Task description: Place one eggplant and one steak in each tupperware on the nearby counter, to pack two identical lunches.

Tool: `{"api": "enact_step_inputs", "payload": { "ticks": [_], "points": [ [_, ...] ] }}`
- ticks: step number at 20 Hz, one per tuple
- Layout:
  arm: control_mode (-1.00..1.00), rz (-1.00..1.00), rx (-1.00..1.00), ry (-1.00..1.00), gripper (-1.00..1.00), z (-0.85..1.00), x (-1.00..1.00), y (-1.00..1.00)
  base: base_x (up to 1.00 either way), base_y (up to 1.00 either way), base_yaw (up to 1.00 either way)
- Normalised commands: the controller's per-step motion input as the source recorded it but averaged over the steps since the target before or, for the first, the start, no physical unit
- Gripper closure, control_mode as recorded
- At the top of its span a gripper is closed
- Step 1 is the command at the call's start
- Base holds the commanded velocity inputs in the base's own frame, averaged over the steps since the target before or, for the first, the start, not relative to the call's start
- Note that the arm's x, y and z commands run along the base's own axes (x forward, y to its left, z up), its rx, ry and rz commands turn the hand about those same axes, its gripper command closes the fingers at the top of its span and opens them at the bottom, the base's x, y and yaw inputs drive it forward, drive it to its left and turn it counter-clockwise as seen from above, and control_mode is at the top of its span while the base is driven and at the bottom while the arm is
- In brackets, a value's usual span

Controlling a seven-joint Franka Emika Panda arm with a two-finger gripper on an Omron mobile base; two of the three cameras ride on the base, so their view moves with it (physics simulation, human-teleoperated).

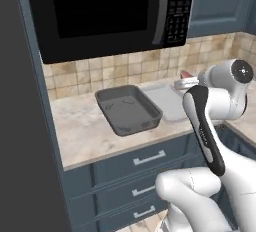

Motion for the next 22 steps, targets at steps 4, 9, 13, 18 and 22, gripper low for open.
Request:
{"api": "enact_step_inputs", "payload": {
  "ticks": [4,9,13,18,22],
  "points": [
    [1.0,0.0,0.0,0.0,1.0,0.0,0.0,0.0,1.0,0.11,0.22],
    [1.0,0.0,0.0,0.0,1.0,0.0,0.0,0.0,0.66,0.03,0.09],
    [-1.0,0.0,-0.02,0.04,1.0,-0.19,-0.03,0.0,0.06,0.0,0.0],
    [-1.0,0.0,-0.07,0.14,1.0,-0.7,-0.29,0.0,0.0,0.0,0.0],
    [-1.0,0.0,-0.04,0.06,1.0,-0.74,0.0,0.18,0.0,0.0,0.0]
  ]
}}
